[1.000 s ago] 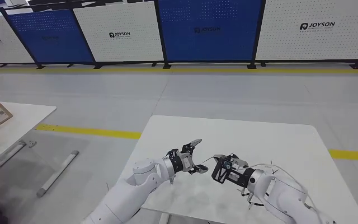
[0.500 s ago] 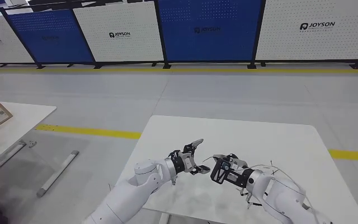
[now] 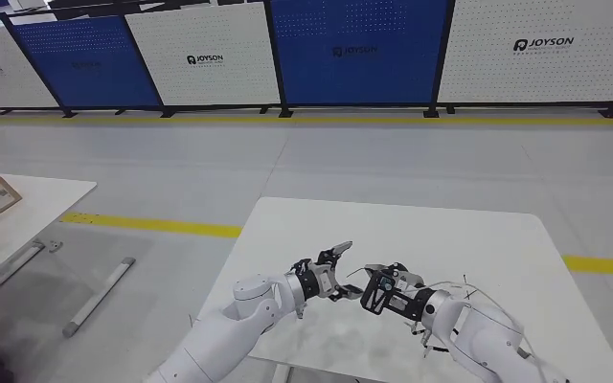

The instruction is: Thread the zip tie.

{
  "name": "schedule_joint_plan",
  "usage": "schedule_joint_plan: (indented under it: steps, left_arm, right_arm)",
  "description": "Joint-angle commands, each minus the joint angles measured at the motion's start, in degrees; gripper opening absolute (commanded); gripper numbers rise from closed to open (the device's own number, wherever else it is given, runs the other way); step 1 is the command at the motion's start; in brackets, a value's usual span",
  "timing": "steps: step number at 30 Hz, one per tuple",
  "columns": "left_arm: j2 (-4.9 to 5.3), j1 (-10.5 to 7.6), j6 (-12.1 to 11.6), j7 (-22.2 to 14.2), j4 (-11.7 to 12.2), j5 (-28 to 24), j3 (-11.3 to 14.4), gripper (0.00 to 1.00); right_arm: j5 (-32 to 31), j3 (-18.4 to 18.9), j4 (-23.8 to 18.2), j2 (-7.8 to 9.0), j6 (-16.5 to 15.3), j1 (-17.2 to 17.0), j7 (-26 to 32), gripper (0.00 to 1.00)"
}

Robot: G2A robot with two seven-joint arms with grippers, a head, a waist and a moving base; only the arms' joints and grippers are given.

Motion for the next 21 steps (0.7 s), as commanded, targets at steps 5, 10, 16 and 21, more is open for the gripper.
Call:
schedule_joint_plan:
  steps: [5, 10, 16, 21]
  left_arm:
    - [-0.15, 0.05, 0.5, 0.4, 0.3, -1.1, -0.3, 0.33]
    - [-0.41, -0.46, 0.5, 1.0, 1.0, -3.1, -0.2, 0.22]
    - [-0.38, -0.52, 0.5, 1.0, 1.1, -3.1, 0.1, 0.27]
    - [-0.3, -0.39, 0.5, 1.0, 1.0, -3.4, 0.0, 0.14]
  right_arm:
    - [0.0, 0.0, 0.0, 0.0, 0.0, 0.0, 0.0, 0.0]
    - [0.0, 0.0, 0.0, 0.0, 0.0, 0.0, 0.0, 0.0]
    - [0.0, 0.0, 0.0, 0.0, 0.0, 0.0, 0.0, 0.0]
    - [0.0, 0.0, 0.0, 0.0, 0.0, 0.0, 0.0, 0.0]
